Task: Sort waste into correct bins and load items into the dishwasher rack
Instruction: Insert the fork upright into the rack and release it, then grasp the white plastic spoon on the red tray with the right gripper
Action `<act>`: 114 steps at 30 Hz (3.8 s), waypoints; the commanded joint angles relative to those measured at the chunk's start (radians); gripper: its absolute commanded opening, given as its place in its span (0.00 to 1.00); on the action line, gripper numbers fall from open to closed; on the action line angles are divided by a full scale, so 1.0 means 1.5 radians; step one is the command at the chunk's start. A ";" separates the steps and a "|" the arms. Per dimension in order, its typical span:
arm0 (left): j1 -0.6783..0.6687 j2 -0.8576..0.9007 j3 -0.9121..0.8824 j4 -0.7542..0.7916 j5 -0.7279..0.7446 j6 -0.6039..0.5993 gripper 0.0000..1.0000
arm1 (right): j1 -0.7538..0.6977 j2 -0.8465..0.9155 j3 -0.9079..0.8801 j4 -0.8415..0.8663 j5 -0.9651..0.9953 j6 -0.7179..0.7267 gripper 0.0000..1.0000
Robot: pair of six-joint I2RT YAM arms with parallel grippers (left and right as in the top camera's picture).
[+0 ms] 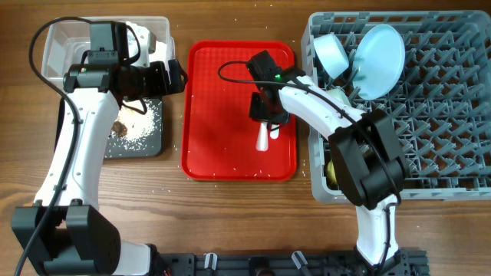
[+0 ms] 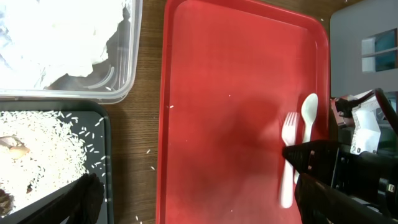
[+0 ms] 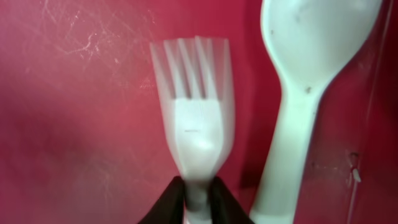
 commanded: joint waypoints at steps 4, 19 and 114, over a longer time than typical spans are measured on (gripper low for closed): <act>0.002 -0.010 0.001 0.002 0.001 0.003 1.00 | -0.003 0.013 0.000 0.013 -0.016 -0.002 0.04; 0.002 -0.010 0.001 0.002 0.001 0.003 1.00 | -0.021 -0.213 0.075 -0.085 -0.007 -0.194 0.04; 0.002 -0.010 0.001 0.002 0.001 0.003 1.00 | -0.066 0.088 0.145 -0.091 0.023 -0.086 0.47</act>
